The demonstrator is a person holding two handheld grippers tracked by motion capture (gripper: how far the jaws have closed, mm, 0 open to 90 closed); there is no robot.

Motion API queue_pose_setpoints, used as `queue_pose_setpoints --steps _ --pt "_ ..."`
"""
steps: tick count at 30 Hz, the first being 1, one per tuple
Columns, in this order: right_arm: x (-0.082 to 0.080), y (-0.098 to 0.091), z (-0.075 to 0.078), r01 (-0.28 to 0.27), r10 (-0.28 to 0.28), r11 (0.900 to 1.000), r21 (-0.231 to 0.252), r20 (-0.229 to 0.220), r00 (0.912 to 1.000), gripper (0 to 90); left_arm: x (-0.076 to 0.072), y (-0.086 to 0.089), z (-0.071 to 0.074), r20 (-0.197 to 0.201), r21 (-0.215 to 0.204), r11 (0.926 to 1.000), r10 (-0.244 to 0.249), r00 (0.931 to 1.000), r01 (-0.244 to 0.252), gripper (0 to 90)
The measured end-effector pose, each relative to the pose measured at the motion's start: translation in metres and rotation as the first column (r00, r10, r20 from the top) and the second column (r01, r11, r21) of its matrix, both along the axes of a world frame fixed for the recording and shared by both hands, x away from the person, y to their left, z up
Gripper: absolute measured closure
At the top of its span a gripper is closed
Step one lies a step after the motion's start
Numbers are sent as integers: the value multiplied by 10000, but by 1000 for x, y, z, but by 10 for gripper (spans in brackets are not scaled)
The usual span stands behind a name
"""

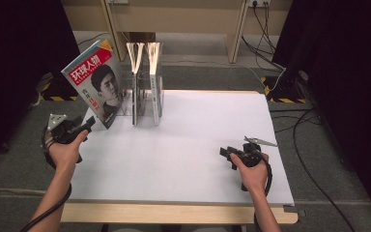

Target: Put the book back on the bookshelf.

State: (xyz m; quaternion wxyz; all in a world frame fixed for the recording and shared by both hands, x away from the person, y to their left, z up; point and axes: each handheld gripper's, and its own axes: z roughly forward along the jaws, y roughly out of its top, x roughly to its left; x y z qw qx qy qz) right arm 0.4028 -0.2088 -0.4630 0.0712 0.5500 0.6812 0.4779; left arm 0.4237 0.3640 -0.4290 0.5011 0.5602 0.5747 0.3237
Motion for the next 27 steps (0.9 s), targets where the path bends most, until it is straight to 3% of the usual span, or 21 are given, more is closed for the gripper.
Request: queue_pose_setpoints --steps 11,27 --pt "0 -1 1 -15 15 10000 -40 59 10000 577 -17 -4 -14 -490 42 9985 -539 9973 542 459" --pt "-1 -1 1 12 -11 10000 -57 37 10000 576 -43 -2 -40 -1186 174 9967 -773 9899 799 444"
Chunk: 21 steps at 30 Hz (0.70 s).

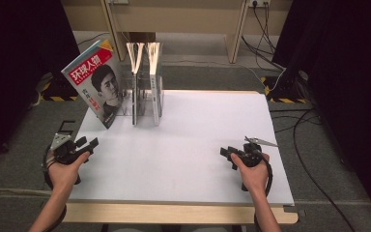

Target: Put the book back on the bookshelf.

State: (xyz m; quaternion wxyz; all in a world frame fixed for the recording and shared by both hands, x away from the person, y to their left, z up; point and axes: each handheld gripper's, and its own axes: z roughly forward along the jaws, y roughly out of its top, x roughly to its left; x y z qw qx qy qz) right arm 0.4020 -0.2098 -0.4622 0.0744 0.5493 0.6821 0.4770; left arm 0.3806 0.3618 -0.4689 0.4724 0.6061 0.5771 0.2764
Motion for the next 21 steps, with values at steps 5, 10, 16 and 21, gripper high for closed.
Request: queue_pose_setpoints --steps 5,10,16,21 --pt "0 0 0 1 -1 10000 -13 12 10000 575 -6 -1 -16 -404 88 9999 -101 9991 105 442" --pt "0 1 -1 -23 23 10000 -45 33 10000 572 -14 -2 -31 -439 -151 9998 -138 9989 132 443" --pt "0 2 -2 9 -8 10000 -97 91 10000 554 -21 -1 -26 153 -411 9990 -144 9998 150 441" --pt "-1 2 -3 76 -65 9993 -373 281 9996 511 -22 -1 -27 236 -348 9994 -84 9997 92 440"
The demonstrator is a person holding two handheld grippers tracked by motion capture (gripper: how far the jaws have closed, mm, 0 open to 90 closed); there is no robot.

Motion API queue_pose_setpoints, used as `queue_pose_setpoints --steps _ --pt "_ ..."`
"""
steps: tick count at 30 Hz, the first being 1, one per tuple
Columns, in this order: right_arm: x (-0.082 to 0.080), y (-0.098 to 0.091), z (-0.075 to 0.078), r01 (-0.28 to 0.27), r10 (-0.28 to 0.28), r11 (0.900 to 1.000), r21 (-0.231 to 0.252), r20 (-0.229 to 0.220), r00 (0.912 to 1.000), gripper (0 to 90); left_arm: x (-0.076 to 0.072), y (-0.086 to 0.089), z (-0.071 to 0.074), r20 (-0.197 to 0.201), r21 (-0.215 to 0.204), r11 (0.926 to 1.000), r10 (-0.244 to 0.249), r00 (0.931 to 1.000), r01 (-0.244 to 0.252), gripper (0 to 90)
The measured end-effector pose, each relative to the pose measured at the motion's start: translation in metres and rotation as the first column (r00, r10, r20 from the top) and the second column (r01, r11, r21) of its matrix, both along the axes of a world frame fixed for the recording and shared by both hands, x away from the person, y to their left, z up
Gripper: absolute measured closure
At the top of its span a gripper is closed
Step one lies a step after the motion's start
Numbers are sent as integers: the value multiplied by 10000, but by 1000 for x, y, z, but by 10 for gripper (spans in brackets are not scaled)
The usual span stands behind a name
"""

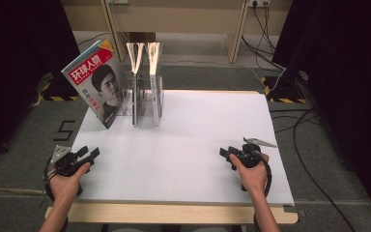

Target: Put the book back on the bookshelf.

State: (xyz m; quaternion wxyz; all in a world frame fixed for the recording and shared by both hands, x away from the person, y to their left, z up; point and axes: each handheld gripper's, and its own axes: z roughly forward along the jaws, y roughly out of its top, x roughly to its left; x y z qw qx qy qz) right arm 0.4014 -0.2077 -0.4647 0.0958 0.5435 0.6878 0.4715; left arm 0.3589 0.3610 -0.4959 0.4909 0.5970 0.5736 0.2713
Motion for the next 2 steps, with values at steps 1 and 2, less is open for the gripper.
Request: queue_pose_setpoints --steps 1,2 --pt "0 0 0 37 -37 10000 -17 -2 10000 505 -1 0 -1 -47 35 10000 0 10000 1 440" --pt "0 1 0 40 -39 10000 -70 25 10000 501 -1 0 -2 -70 55 10000 -6 10000 6 440"
